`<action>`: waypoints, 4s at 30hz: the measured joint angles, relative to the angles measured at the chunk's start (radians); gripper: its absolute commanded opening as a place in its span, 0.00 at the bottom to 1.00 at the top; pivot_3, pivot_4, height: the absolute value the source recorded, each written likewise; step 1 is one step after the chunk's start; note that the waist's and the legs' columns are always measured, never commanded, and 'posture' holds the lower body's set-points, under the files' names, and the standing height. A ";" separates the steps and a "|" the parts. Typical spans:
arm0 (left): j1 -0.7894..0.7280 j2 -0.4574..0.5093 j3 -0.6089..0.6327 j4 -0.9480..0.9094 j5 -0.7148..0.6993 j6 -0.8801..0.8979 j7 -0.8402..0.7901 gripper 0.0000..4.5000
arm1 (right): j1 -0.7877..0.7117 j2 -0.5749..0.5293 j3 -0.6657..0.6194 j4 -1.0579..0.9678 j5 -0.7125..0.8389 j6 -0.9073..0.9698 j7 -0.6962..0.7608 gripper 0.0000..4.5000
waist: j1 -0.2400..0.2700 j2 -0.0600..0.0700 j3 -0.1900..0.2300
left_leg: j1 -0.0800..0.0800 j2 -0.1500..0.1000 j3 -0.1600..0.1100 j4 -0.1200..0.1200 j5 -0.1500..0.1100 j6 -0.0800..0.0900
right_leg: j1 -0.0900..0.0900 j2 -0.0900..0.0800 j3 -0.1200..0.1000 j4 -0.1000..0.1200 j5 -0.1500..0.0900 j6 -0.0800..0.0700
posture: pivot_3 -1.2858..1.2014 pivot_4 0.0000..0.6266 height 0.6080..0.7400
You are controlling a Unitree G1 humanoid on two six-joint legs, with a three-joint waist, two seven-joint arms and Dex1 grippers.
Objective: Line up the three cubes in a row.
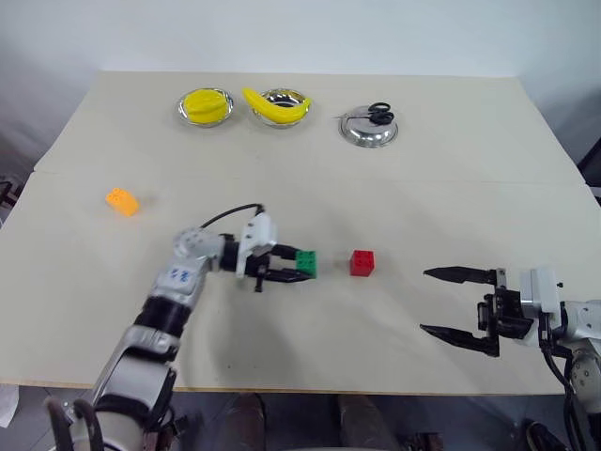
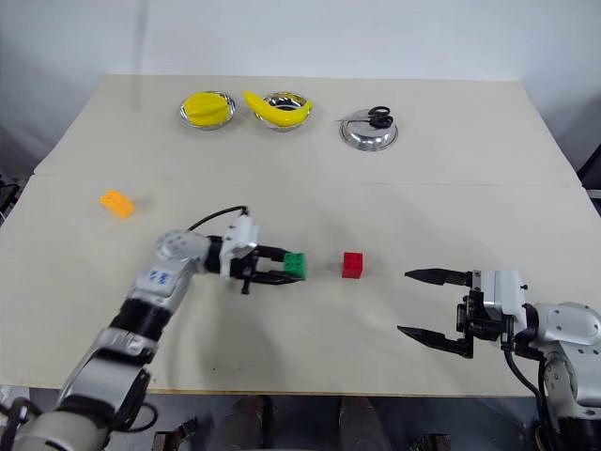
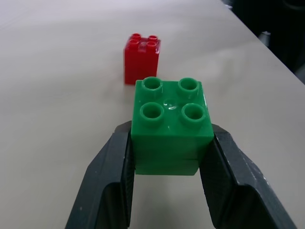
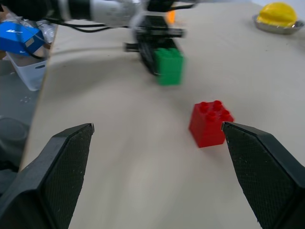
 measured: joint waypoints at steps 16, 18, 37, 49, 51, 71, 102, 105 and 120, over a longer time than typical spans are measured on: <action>-0.077 0.047 0.041 0.236 0.066 -0.118 -0.102 0.33 | 0.023 0.002 -0.022 -0.061 0.014 0.020 -0.061 1.00 | 0.005 -0.001 0.000 | 0.000 0.000 -0.001 0.002 0.000 0.000 | 0.001 0.000 0.000 0.001 0.000 0.000 | 0.52 0.24 1.00; -0.072 0.044 0.041 0.244 0.079 -0.128 -0.090 0.33 | 0.022 0.002 -0.022 -0.061 0.014 0.019 -0.064 1.00 | 0.004 -0.001 0.000 | 0.000 0.000 -0.001 0.002 0.000 0.000 | 0.000 0.000 0.000 0.001 0.000 0.000 | 0.52 0.24 1.00; 0.024 0.137 0.155 0.118 -0.003 -0.088 -0.127 0.99 | -0.047 0.022 0.033 -0.009 0.004 0.011 -0.041 1.00 | -0.008 -0.001 0.000 | 0.000 0.001 -0.002 0.004 0.000 0.000 | 0.001 0.001 0.000 0.003 0.001 0.001 | 0.52 0.24 1.00; 0.558 0.351 0.604 -0.278 -0.227 0.079 0.103 0.99 | -0.241 0.108 0.127 0.071 0.019 0.082 -0.062 1.00 | -0.002 -0.001 0.001 | 0.000 0.003 -0.003 0.003 -0.002 0.003 | 0.000 0.000 0.000 0.003 0.000 0.001 | 0.52 0.24 1.00; 0.637 0.316 0.718 -0.308 -0.254 0.080 0.230 0.99 | -0.269 0.155 0.143 0.075 0.012 0.056 -0.072 1.00 | 0.000 -0.001 0.000 | 0.000 0.002 -0.003 0.003 -0.002 0.004 | 0.000 -0.001 -0.001 0.003 0.001 0.001 | 0.52 0.24 1.00; 0.547 0.337 0.778 -0.186 -0.226 0.169 0.646 0.99 | -0.274 0.190 0.145 0.144 -0.053 -0.097 -0.059 1.00 | 0.006 -0.003 0.000 | 0.003 -0.001 -0.002 -0.004 0.000 0.001 | 0.000 -0.003 -0.003 0.002 0.002 0.000 | 0.52 0.24 1.00; -0.017 0.437 0.554 0.634 0.000 -0.004 0.618 0.32 | -0.211 0.186 0.135 0.057 -0.053 -0.072 -0.180 1.00 | -0.024 -0.003 0.000 | 0.002 -0.001 0.000 -0.005 0.004 -0.006 | -0.004 -0.004 -0.005 0.005 0.002 0.000 | 0.52 0.24 1.00; -0.016 0.437 0.552 0.631 0.006 -0.054 0.587 0.32 | -0.210 0.186 0.135 0.057 -0.053 -0.072 -0.182 1.00 | -0.025 -0.003 0.000 | 0.002 -0.001 0.000 -0.005 0.004 -0.006 | -0.004 -0.004 -0.005 0.005 0.002 0.000 | 0.52 0.24 1.00; -0.004 0.335 0.227 0.381 0.063 -0.331 -0.206 0.32 | -0.041 -0.021 -0.026 0.025 0.006 0.005 -0.094 1.00 | 0.004 -0.002 0.000 | 0.002 -0.001 0.001 -0.003 0.003 -0.005 | -0.002 -0.003 -0.005 0.003 0.002 0.000 | 0.52 0.24 1.00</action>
